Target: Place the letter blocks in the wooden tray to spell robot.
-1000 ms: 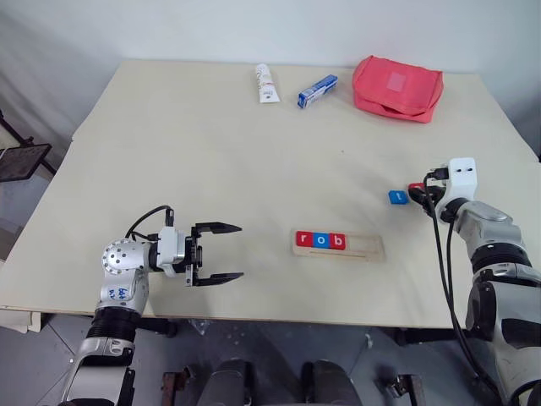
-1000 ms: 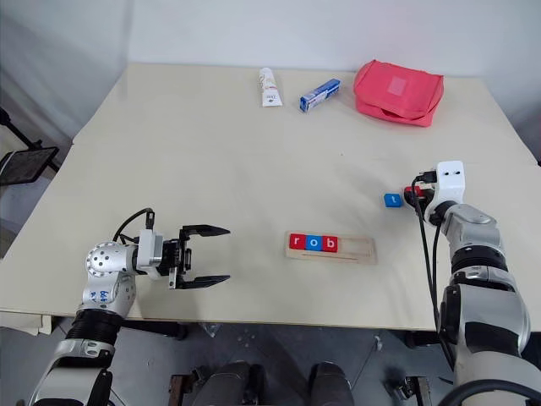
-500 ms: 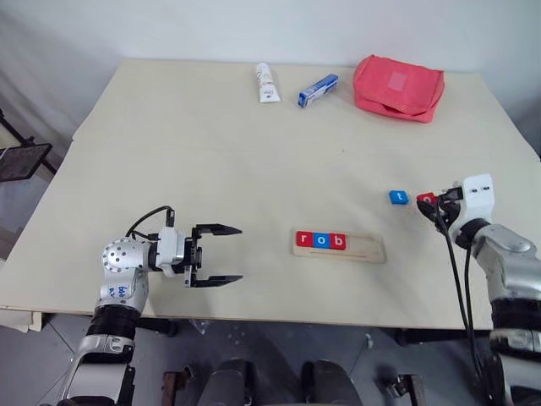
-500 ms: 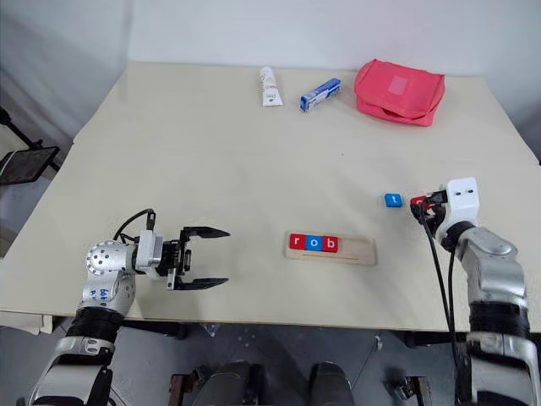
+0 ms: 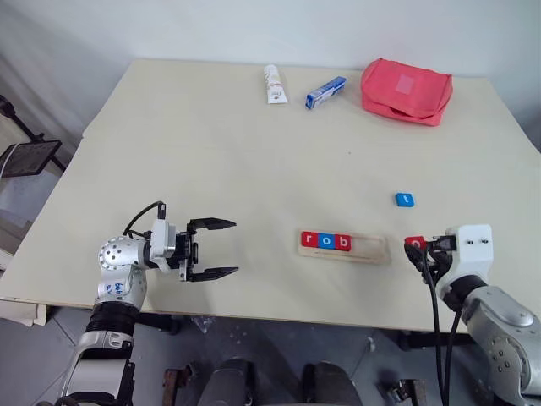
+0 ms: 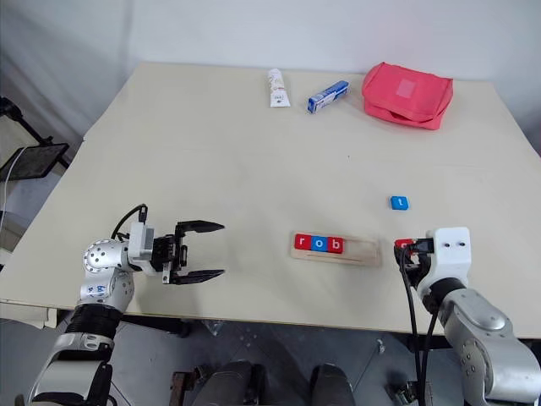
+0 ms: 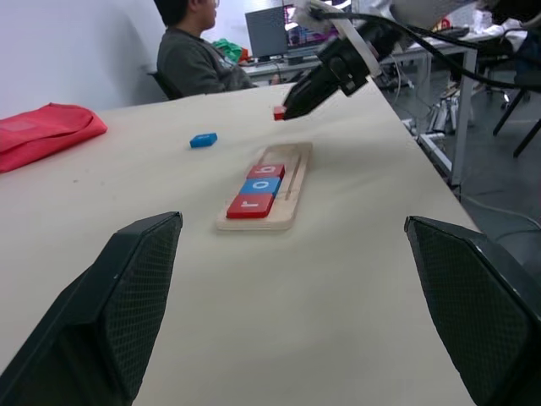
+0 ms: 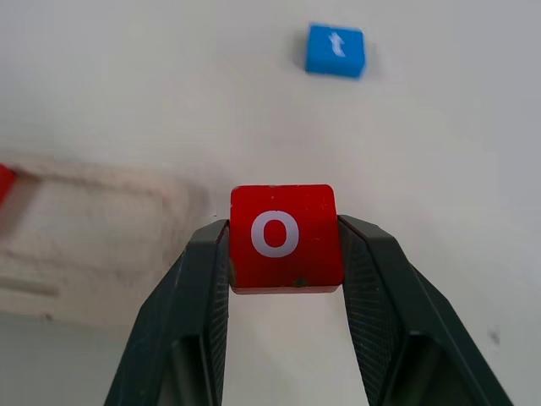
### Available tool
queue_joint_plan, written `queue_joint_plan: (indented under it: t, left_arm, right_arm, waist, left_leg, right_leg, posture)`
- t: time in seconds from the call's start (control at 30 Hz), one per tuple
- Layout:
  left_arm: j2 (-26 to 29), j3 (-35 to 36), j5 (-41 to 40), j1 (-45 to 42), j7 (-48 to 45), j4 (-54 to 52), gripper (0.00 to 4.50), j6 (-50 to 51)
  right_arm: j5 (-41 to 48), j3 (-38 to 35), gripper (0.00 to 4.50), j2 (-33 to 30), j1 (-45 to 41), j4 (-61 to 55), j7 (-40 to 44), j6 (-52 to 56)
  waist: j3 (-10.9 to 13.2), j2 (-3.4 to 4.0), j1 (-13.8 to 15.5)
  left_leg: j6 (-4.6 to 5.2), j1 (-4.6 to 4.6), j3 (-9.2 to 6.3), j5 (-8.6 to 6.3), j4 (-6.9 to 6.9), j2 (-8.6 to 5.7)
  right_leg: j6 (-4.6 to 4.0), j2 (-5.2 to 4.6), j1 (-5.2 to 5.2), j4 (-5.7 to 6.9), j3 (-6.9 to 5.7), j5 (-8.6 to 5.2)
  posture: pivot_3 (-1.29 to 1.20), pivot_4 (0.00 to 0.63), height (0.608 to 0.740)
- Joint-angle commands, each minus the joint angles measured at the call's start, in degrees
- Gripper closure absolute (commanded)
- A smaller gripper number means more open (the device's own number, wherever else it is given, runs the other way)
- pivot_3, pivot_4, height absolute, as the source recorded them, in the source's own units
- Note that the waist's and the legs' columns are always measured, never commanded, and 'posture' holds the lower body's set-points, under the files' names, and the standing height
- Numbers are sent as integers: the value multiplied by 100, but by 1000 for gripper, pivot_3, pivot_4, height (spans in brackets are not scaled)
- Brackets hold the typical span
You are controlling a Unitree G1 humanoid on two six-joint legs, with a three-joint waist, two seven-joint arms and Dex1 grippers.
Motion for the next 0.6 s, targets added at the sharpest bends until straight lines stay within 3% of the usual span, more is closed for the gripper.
queue_joint_plan:
  t: [0.03,0.4,0.43,0.6]
  left_arm:
    - [125,-33,-86,8,-545,-176,0,2]
    - [130,-143,-41,-133,-484,-69,0,-98]
    - [120,-151,-35,-146,-473,-58,0,-108]
    - [74,-180,-20,-181,-441,-33,0,-145]
  right_arm:
    - [3,-283,3040,47,110,-162,-128,-74]
    - [71,-323,3040,163,249,-11,-121,-172]
    - [86,-316,2312,183,270,-8,-114,-166]
    - [20,-263,747,228,335,100,-111,-357]
  waist:
    - [0,0,-9]
    - [0,0,-14]
    - [0,0,-11]
    - [0,0,-12]
  left_leg:
    - [0,1,0,0,-1,0]
    - [0,3,2,0,-3,1]
    - [0,3,2,0,-3,1]
    - [0,3,2,0,-3,-1]
  right_leg:
    - [0,0,0,0,1,0]
    - [0,1,-1,2,2,0]
    - [0,1,-1,2,2,0]
    - [0,1,-1,2,4,0]
  posture:
    - [0,150,740]
    - [0,150,740]
    - [0,150,740]
    - [0,150,740]
